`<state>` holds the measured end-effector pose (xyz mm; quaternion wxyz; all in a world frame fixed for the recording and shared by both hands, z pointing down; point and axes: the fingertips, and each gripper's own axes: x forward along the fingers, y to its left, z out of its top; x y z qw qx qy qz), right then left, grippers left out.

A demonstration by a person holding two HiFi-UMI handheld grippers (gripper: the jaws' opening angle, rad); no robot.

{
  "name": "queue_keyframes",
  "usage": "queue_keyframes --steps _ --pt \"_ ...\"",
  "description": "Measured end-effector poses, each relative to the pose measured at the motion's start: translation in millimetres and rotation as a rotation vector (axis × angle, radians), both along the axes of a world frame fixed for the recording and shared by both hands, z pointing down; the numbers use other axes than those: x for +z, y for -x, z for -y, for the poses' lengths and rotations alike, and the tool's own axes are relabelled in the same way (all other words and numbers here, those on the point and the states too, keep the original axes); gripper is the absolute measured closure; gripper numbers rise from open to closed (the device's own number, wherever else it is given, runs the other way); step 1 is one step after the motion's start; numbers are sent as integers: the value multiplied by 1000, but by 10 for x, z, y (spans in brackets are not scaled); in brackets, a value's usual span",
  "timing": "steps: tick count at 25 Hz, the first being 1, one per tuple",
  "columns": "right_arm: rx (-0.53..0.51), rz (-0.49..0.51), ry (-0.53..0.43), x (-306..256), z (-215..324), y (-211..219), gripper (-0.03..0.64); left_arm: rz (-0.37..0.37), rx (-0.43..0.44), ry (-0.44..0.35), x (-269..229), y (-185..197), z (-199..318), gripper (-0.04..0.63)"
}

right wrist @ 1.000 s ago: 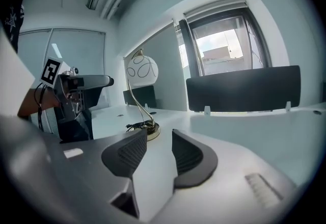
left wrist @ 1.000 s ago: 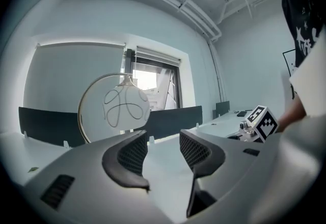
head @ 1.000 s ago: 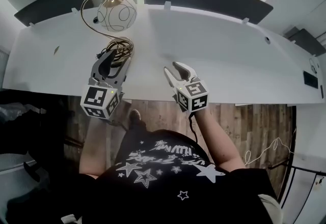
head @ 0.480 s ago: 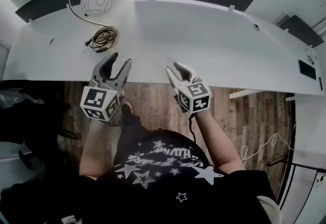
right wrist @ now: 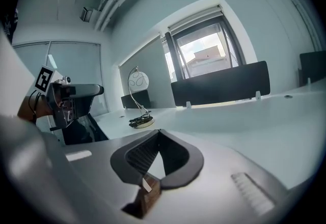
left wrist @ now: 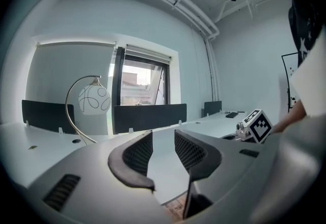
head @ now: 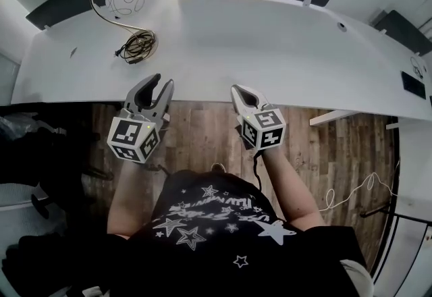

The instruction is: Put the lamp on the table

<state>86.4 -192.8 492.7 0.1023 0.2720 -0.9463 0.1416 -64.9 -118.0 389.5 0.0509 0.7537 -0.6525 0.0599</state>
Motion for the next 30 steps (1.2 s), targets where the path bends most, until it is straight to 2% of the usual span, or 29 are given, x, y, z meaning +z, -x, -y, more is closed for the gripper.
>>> queue_keyframes --steps 2,6,10,16,20,30 --pt "-7 5 0 9 -21 -14 615 1 12 2 19 -35 16 472" --pt "-15 4 -13 -21 -73 -16 615 -10 36 9 74 -88 10 552" --pt "-12 -12 -44 -144 -196 41 617 -43 61 19 106 -106 -98 577" --pt "12 -32 -111 -331 -490 24 617 -70 95 32 146 -124 -414 588" --pt "30 -37 -123 -395 -742 -7 617 -75 104 43 201 -101 -687 588" --pt "59 -65 -87 -325 -1564 -119 617 -113 168 91 364 -211 -1411 588"
